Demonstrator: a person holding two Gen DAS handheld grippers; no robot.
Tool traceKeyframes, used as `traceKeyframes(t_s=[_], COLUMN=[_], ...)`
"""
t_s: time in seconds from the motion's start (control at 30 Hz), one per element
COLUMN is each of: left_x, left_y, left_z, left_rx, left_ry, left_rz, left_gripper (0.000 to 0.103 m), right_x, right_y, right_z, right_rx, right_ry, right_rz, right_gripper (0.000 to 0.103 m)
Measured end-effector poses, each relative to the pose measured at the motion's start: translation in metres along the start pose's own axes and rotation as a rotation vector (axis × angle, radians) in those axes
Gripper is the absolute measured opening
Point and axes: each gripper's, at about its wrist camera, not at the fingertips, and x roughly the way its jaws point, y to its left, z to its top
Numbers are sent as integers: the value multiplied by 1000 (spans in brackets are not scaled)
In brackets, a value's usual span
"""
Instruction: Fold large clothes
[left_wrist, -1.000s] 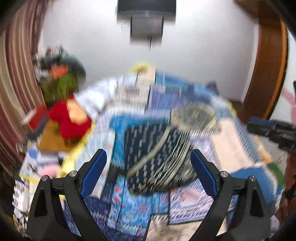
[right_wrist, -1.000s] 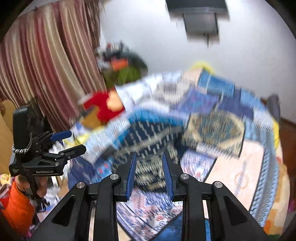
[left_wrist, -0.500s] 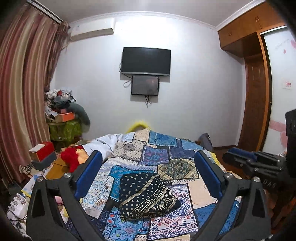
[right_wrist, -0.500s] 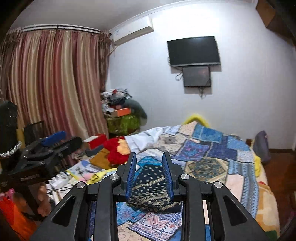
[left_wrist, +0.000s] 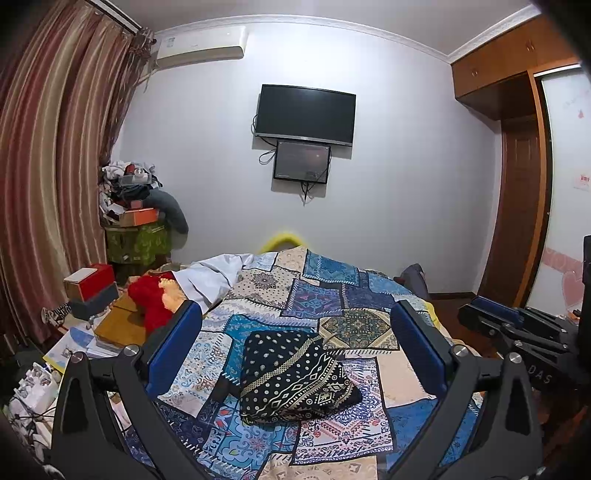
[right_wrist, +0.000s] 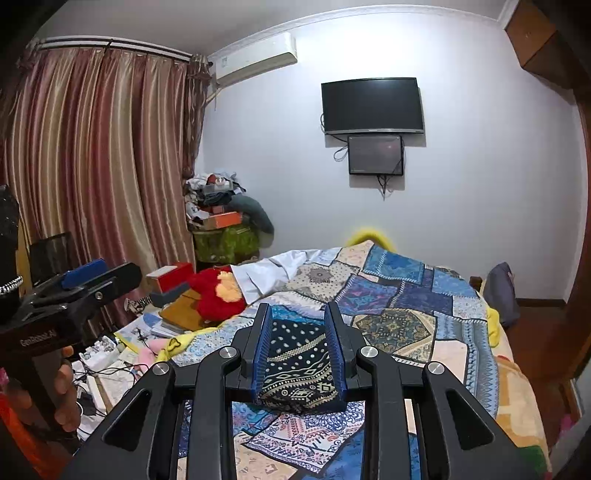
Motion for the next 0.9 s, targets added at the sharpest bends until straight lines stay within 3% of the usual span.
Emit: traceKeyframes(t_s=[0.9], left_x=[2], left_y=[-6], left_z=[-1], left_rx=[23], left_ry=[0], left_rz=[-20], left_gripper=[103], right_x=[-2], right_y=[-1], right_z=[-3], right_rx=[16], right_ry=[7], right_rz=[10], right_gripper=[25])
